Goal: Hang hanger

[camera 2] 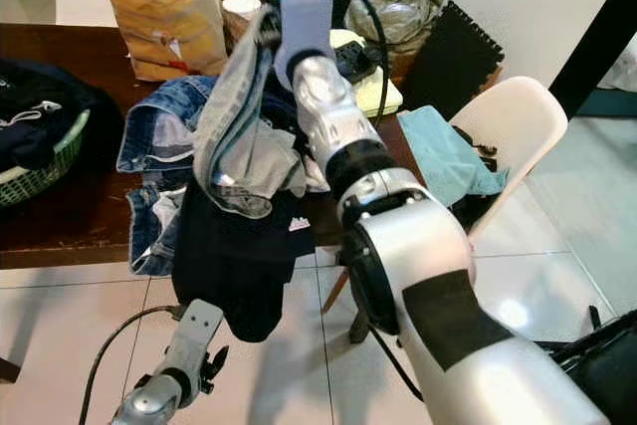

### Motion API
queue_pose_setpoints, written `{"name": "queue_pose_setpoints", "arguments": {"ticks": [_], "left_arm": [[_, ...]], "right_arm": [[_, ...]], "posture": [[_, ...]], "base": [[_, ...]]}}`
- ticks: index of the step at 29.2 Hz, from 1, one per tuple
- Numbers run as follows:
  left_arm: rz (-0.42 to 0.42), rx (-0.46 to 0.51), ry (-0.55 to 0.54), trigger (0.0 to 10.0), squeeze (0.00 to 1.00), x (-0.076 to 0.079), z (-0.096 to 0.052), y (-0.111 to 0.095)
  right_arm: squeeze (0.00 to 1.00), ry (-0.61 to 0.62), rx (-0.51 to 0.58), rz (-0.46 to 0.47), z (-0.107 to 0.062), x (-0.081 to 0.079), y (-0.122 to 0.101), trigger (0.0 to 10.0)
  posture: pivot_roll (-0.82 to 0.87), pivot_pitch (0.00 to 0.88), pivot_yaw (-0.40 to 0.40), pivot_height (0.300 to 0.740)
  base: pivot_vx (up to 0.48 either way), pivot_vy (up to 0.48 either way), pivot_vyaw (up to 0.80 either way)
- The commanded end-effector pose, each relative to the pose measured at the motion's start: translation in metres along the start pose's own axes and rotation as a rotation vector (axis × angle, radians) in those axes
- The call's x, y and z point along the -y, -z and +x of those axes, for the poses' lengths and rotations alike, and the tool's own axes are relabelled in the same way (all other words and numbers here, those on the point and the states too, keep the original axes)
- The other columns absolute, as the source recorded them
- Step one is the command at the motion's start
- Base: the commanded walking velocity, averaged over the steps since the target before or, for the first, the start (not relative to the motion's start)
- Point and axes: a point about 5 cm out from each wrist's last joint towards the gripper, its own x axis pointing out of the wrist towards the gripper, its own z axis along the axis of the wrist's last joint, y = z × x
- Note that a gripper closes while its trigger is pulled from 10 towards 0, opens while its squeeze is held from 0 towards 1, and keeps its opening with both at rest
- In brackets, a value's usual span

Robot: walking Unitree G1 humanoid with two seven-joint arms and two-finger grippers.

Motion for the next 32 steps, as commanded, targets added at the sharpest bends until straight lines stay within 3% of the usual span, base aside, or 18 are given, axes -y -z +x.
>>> {"name": "queue_pose_setpoints", "arguments": {"ticks": [1, 4, 5, 6, 7, 10, 14, 17, 20, 21, 22, 23, 24, 25, 29, 32], "left_arm": [[0.006, 0.004, 0.024, 10.0, 0.0, 0.004, 0.001, -0.004], [0.008, 0.014, 0.025, 10.0, 0.0, 0.003, 0.002, -0.008], [0.009, 0.023, 0.028, 10.0, 0.0, 0.003, 0.003, -0.011], [0.009, 0.023, 0.028, 10.0, 0.0, 0.003, 0.003, -0.011], [0.011, 0.028, 0.03, 10.0, 0.0, 0.003, 0.005, -0.014], [0.013, 0.037, 0.033, 10.0, 0.0, 0.002, 0.006, -0.018], [0.011, 0.044, 0.034, 10.0, 0.0, 0.0, 0.006, -0.022], [0.019, 0.118, 0.056, 10.0, 0.0, 0.001, 0.005, -0.041], [0.021, 0.133, 0.061, 10.0, 0.0, 0.002, 0.005, -0.045], [0.032, 0.178, 0.064, 10.0, 0.0, 0.001, 0.004, -0.057], [0.032, 0.178, 0.064, 10.0, 0.0, 0.001, 0.004, -0.057], [0.031, 0.222, 0.067, 10.0, 0.0, 0.001, 0.002, -0.07], [0.031, 0.222, 0.067, 10.0, 0.0, 0.001, 0.002, -0.07], [0.037, 0.266, 0.074, 10.0, 0.0, 0.002, -0.002, -0.082], [0.04, 0.311, 0.08, 10.0, 0.0, 0.003, -0.008, -0.093], [0.011, 0.368, -0.009, 10.0, 0.0, -0.004, -0.021, -0.105]], "right_arm": [[1.0, -0.039, -0.099, -0.049, -0.003, 0.001, 0.019, 10.0], [1.0, -0.066, -0.146, -0.078, -0.004, 0.002, 0.028, 10.0], [0.74, -0.089, -0.187, -0.105, -0.006, 0.002, 0.035, 10.0], [0.74, -0.089, -0.187, -0.105, -0.006, 0.002, 0.035, 10.0], [0.0, -0.151, -0.238, -0.146, -0.008, 0.001, 0.042, 10.0], [0.0, -0.229, -0.295, -0.204, -0.011, 0.001, 0.049, 10.0], [0.0, -0.246, -0.292, -0.19, -0.011, 0.005, 0.045, 10.0], [0.0, -0.233, -0.211, -0.103, -0.01, 0.024, 0.025, 10.0], [0.0, -0.231, -0.195, -0.085, -0.01, 0.028, 0.021, 10.0], [0.0, -0.211, -0.189, -0.064, -0.013, 0.043, 0.02, 10.0], [0.0, -0.211, -0.189, -0.064, -0.013, 0.043, 0.02, 10.0], [0.0, -0.208, -0.199, -0.032, -0.018, 0.057, 0.024, 10.0], [0.0, -0.208, -0.199, -0.032, -0.018, 0.057, 0.024, 10.0], [0.0, -0.221, -0.217, -0.007, -0.025, 0.071, 0.032, 10.0], [0.0, -0.255, -0.256, 0.007, -0.034, 0.085, 0.046, 10.0], [0.0, -0.264, -0.336, 0.01, -0.053, 0.099, 0.077, 10.0]], "posture": [[0.04, 0.125, -0.08, 0.74], [0.04, 0.123, -0.079, 0.74], [0.04, 0.118, -0.079, 0.74], [0.04, 0.118, -0.079, 0.74], [0.04, 0.107, -0.083, 0.74], [0.04, 0.101, -0.083, 0.74], [0.04, 0.096, -0.085, 0.74], [0.04, 0.085, -0.088, 0.74], [0.04, 0.085, -0.088, 0.74], [0.04, 0.069, -0.084, 0.74], [0.04, 0.069, -0.084, 0.74], [0.04, 0.065, -0.077, 0.74], [0.04, 0.065, -0.077, 0.74], [0.04, 0.064, -0.066, 0.74], [0.03, 0.063, -0.048, 0.74], [0.03, 0.064, -0.04, 0.74]], "base": [[0.0, 0.0, 0.0], [0.0, 0.0, 0.0], [0.0, 0.0, 0.0], [0.0, 0.0, 0.0], [0.0, 0.0, 0.0], [0.0, 0.0, 0.0], [0.0, 0.0, 0.0], [0.0, 0.0, 0.0], [0.0, 0.0, 0.0], [0.0, 0.0, 0.0], [0.0, 0.0, 0.0], [0.0, 0.0, 0.0], [0.0, 0.0, 0.0], [0.0, 0.0, 0.0], [0.0, 0.0, 0.0], [0.0, 0.0, 0.0]]}}
